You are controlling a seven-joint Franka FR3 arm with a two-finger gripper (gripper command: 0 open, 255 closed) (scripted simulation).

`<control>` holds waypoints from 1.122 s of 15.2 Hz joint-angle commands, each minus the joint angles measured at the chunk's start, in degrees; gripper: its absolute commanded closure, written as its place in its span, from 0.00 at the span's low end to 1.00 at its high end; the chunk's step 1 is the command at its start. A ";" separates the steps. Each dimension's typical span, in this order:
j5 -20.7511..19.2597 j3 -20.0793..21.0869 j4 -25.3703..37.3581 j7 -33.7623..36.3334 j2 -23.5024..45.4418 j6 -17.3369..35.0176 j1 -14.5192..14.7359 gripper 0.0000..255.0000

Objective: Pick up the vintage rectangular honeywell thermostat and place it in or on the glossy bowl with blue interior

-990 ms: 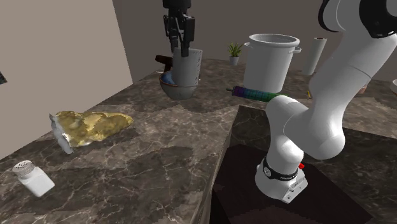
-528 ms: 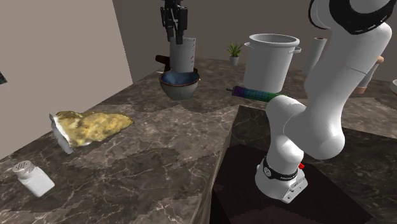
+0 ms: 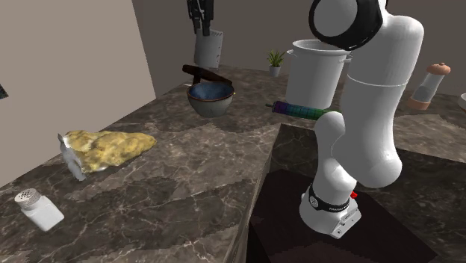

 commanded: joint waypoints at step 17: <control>-6.08 2.12 -20.35 2.36 -7.89 15.32 2.61 1.00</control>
